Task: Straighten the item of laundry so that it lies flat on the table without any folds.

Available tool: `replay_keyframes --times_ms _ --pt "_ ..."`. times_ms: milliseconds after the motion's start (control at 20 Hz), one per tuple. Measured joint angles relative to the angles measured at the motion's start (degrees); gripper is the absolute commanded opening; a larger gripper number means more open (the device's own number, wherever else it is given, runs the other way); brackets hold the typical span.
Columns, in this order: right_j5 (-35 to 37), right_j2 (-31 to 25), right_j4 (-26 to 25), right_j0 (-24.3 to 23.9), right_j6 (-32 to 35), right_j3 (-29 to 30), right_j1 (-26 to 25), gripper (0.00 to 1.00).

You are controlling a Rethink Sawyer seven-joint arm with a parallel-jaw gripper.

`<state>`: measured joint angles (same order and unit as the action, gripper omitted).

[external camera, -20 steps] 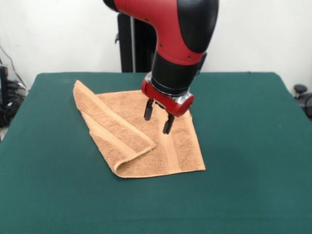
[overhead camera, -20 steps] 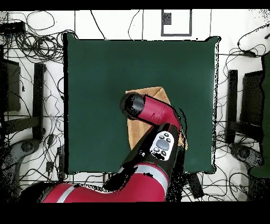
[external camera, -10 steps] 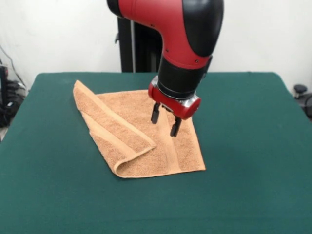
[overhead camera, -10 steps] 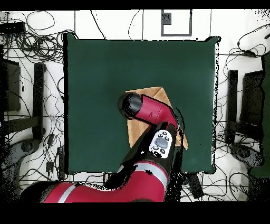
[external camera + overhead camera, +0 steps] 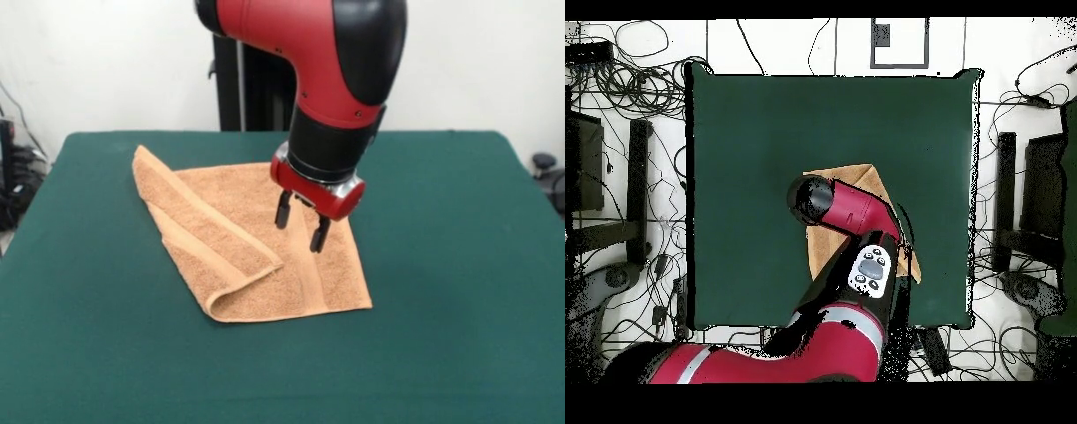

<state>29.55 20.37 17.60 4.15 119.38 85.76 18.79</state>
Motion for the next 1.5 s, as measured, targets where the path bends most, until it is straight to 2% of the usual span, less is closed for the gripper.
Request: replay_keyframes --times_ms 1500 --pt "-2.33 -0.74 -4.59 -2.84 0.0 0.13 0.01 1.0"
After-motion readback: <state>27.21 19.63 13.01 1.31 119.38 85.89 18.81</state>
